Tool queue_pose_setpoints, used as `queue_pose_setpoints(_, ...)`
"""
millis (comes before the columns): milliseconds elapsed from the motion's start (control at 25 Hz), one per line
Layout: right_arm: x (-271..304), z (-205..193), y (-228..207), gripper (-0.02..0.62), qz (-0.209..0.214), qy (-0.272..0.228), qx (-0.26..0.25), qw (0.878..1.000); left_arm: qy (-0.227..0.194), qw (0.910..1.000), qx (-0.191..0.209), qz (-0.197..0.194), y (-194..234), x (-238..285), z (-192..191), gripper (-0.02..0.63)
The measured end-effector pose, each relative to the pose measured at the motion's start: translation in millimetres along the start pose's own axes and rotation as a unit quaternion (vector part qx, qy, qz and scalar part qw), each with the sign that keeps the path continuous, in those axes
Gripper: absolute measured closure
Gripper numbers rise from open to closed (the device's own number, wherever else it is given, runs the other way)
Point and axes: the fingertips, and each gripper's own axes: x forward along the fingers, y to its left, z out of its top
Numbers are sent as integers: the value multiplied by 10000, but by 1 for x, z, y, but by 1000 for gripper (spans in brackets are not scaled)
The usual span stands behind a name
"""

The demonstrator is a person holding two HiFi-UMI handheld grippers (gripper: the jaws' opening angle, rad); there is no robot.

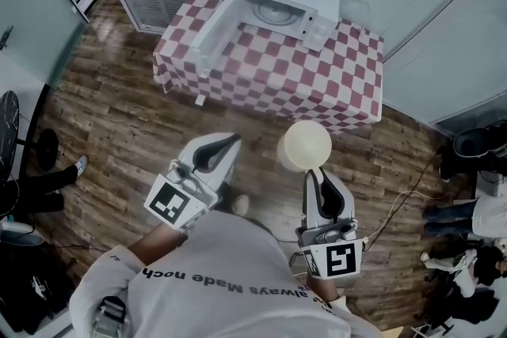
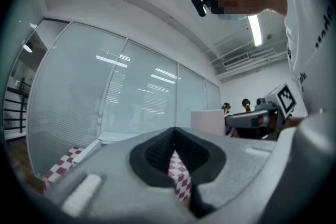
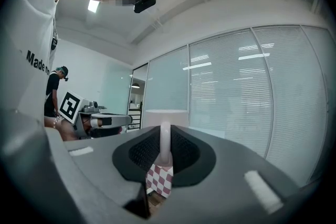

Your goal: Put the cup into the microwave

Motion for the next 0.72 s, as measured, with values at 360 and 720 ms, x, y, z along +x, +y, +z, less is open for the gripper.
queue_pose_setpoints(360,69,0,-12,554,32,81,-39,10000,-29,9999,-91,51,64,25,-3,603)
queue_pose_setpoints(720,159,5,-20,554,-17,58,-76,10000,-53,9999,-128,-15,150,54,-4,603)
